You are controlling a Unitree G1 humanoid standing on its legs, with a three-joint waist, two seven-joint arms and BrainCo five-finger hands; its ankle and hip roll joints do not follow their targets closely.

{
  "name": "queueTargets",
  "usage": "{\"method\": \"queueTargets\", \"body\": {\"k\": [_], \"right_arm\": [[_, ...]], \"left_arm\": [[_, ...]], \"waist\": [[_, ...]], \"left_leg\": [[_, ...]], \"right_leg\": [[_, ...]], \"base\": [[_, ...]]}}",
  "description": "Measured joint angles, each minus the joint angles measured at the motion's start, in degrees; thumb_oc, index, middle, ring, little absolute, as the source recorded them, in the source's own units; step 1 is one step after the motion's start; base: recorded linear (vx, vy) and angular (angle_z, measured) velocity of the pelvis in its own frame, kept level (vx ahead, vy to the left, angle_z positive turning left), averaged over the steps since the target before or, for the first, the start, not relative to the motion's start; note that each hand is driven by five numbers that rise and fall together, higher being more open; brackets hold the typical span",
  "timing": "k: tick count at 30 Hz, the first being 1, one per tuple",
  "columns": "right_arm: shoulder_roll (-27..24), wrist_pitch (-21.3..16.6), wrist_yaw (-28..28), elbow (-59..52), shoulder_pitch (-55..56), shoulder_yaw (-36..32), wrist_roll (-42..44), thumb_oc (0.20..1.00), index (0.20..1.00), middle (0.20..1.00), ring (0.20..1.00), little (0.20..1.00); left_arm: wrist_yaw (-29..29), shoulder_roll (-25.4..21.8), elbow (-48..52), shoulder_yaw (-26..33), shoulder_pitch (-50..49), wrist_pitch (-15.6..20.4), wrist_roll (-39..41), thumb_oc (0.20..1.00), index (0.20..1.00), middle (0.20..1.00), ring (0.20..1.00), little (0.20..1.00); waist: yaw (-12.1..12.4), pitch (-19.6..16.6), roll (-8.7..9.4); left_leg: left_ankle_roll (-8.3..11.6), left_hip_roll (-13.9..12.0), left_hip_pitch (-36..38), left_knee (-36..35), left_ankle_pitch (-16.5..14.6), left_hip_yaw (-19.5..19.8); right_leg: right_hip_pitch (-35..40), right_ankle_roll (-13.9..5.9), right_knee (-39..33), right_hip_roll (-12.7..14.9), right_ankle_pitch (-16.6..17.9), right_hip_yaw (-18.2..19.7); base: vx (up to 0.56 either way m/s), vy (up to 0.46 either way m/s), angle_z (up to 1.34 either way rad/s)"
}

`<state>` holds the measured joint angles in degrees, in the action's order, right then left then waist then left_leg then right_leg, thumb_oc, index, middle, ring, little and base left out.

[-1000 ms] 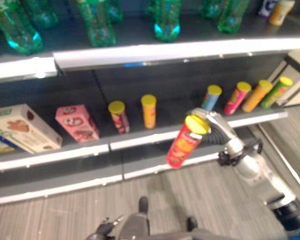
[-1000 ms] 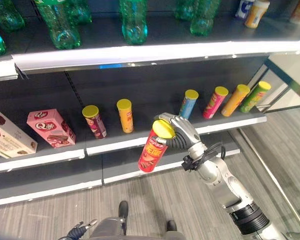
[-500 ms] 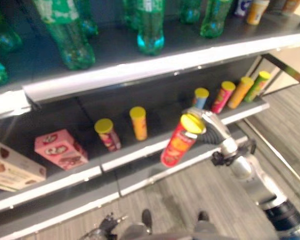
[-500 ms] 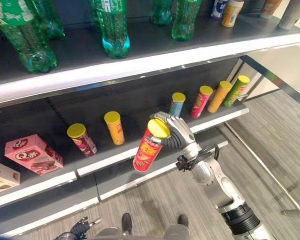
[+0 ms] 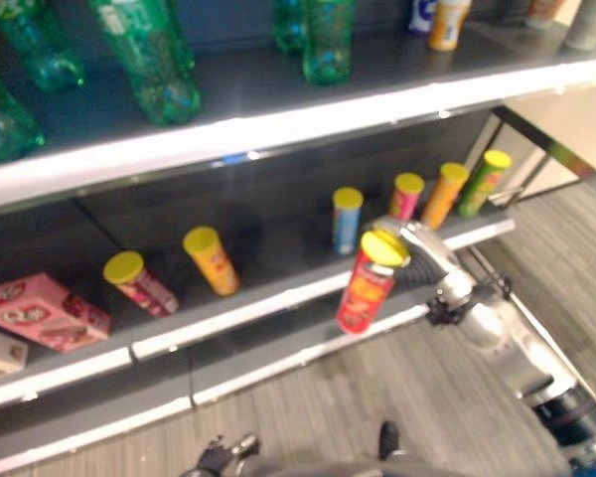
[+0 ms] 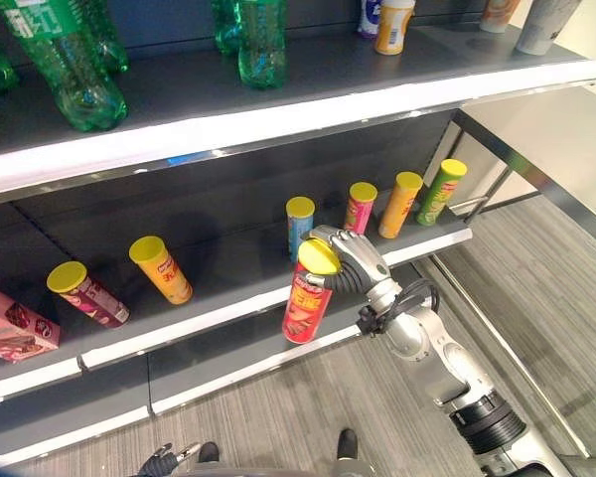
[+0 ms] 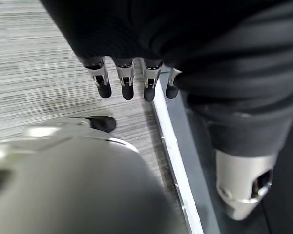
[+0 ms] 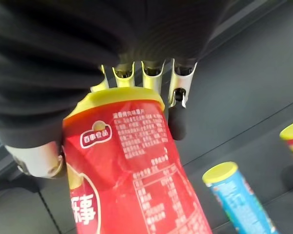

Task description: Put the goods on the table back onto the shelves and tidy them up.

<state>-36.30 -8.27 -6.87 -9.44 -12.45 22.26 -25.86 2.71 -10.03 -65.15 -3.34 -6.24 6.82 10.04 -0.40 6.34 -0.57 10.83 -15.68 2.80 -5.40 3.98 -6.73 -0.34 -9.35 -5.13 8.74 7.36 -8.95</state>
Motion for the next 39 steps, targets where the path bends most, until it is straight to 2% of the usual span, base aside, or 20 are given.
{"method": "queueTargets", "body": {"k": [7,13,16,17,19,30,34,39], "right_arm": [[4.7,0.0,-0.2,2.2,-0.1,6.8,-1.3,0.2,0.2,0.2,0.2,0.2],[7.9,0.5,-0.4,8.7,-1.4,10.0,-5.7,0.2,0.2,0.2,0.2,0.2],[9.1,1.4,-1.1,14.1,-3.0,12.4,-8.5,0.2,0.2,0.2,0.2,0.2],[9.7,2.0,-1.4,16.4,-3.6,12.8,-9.6,0.2,0.2,0.2,0.2,0.2],[12.1,3.1,-3.0,22.0,-5.5,13.2,-11.3,0.2,0.2,0.2,0.2,0.2],[16.4,7.0,-11.3,38.5,-13.0,13.1,-14.7,0.2,0.2,0.2,0.2,0.2],[17.7,7.9,-13.8,41.8,-15.2,13.2,-14.7,0.2,0.2,0.2,0.2,0.2],[18.6,9.0,-16.4,44.0,-16.7,13.2,-14.7,0.2,0.2,0.2,0.2,0.2]], "left_arm": [[0.6,-1.1,0.4,-1.2,0.3,0.0,0.0,1.0,1.0,1.0,1.0,1.0],[1.5,-1.3,0.4,-2.9,0.2,0.0,0.1,1.0,1.0,1.0,1.0,1.0],[1.7,-1.5,0.5,-3.6,0.0,0.1,0.1,1.0,1.0,1.0,1.0,1.0],[1.7,-1.5,0.6,-3.6,0.2,0.1,0.1,1.0,1.0,1.0,1.0,1.0],[1.7,-1.7,1.0,-3.5,-0.3,0.2,0.3,1.0,1.0,1.0,1.0,1.0],[1.6,-1.4,1.1,-3.7,-2.2,0.4,4.9,1.0,1.0,1.0,1.0,1.0],[1.6,-1.5,1.5,-4.8,-2.3,0.6,5.1,1.0,1.0,1.0,1.0,1.0],[1.6,-1.6,1.7,-5.7,-2.2,0.6,5.1,1.0,1.0,1.0,1.0,1.0]], "waist": [[-0.8,-1.2,1.97],[-0.5,-1.8,2.09],[0.6,-2.1,2.27],[0.7,-2.2,2.44],[1.5,-2.2,2.68],[4.9,-2.5,2.69],[6.6,-2.8,2.46],[7.3,-3.1,2.2]], "left_leg": [[-0.51,3.8,-0.7,0.0,-0.2,1.8],[-2.33,6.9,-0.6,0.0,-0.9,3.4],[-3.38,8.8,-0.5,0.0,-0.7,3.6],[-3.54,9.0,-0.3,0.0,-0.7,3.7],[-3.6,9.1,-0.1,0.0,-0.7,3.8],[-3.5,8.8,-1.5,0.0,-0.4,6.0],[-3.58,8.9,-2.5,0.0,-0.1,6.4],[-3.22,9.0,-3.5,0.0,0.2,7.2]], "right_leg": [[0.4,-0.66,0.0,3.6,0.2,-1.0],[2.0,-1.06,0.0,6.9,-0.7,-1.9],[2.2,-1.61,0.0,8.6,-0.5,-2.1],[2.3,-2.42,0.0,8.9,0.0,-2.1],[2.6,-2.64,0.0,9.1,0.2,-2.3],[2.9,-2.0,0.0,8.8,-0.5,-4.5],[2.1,-2.03,0.0,8.8,-0.5,-4.9],[2.0,-2.15,0.0,8.9,-0.4,-5.8]], "base": [[0.03,0.086,0.15],[0.04,0.134,0.14],[0.03,0.067,0.08],[0.04,0.06,0.07],[0.07,0.041,0.05],[0.01,0.001,0.08],[-0.01,0.003,0.08],[0.0,0.0,0.07]]}}
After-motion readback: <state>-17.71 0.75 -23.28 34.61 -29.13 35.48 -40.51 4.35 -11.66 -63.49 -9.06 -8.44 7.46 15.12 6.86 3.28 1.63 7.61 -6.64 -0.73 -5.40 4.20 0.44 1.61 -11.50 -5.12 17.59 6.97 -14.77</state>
